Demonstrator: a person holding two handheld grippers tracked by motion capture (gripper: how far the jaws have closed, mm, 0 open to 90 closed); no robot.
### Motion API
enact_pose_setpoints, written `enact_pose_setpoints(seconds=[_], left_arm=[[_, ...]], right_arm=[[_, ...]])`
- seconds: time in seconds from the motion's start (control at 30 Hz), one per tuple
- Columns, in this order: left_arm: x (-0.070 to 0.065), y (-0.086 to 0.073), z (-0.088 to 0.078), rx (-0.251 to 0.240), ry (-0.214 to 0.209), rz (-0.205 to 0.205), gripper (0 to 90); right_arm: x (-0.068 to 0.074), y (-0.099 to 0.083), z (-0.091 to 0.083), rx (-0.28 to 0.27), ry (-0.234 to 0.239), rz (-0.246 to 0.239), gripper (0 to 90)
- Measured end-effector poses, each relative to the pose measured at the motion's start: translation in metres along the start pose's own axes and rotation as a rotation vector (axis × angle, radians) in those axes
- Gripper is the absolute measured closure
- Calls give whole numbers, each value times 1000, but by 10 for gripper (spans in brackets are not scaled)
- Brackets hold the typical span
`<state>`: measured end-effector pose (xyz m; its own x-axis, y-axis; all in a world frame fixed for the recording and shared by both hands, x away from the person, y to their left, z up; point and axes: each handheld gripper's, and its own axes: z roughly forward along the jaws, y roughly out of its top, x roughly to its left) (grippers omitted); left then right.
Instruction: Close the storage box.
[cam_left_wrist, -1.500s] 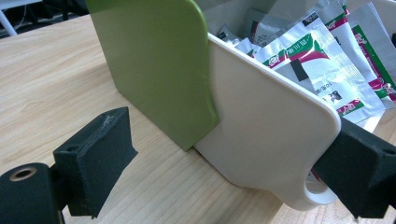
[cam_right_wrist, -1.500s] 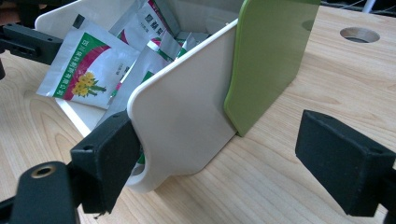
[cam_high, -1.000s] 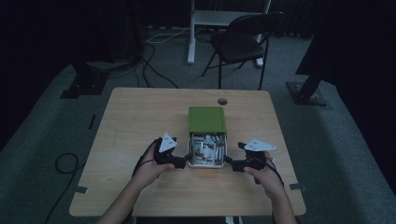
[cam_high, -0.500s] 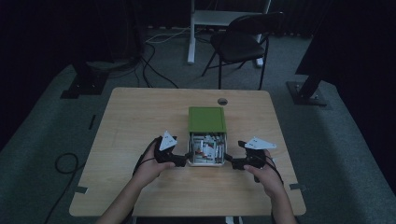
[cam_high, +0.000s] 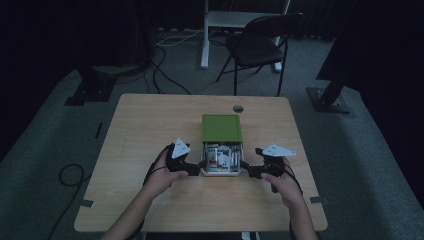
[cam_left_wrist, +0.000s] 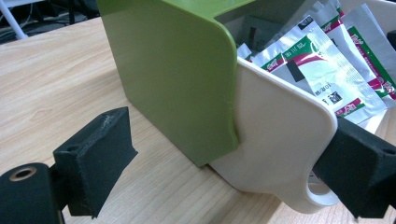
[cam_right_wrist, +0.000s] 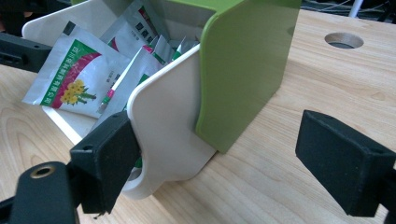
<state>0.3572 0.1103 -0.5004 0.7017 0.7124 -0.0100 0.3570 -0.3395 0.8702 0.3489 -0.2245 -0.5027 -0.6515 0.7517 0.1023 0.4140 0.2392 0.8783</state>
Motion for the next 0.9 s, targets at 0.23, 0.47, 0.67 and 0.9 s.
enact_pose_setpoints(seconds=[0.23, 0.47, 0.67, 0.9], left_arm=[[1, 0, 1, 0, 4, -4, 99], [4, 2, 3, 3, 5, -12, 99], [7, 3, 5, 4, 11, -6, 99], [8, 5, 8, 6, 17, -6, 99]], right_arm=[[-2, 1, 1, 3, -3, 3, 136], [-3, 3, 3, 7, -4, 7, 136], [-4, 4, 5, 8, -6, 9, 136], [-7, 6, 8, 6, -14, 18, 136]])
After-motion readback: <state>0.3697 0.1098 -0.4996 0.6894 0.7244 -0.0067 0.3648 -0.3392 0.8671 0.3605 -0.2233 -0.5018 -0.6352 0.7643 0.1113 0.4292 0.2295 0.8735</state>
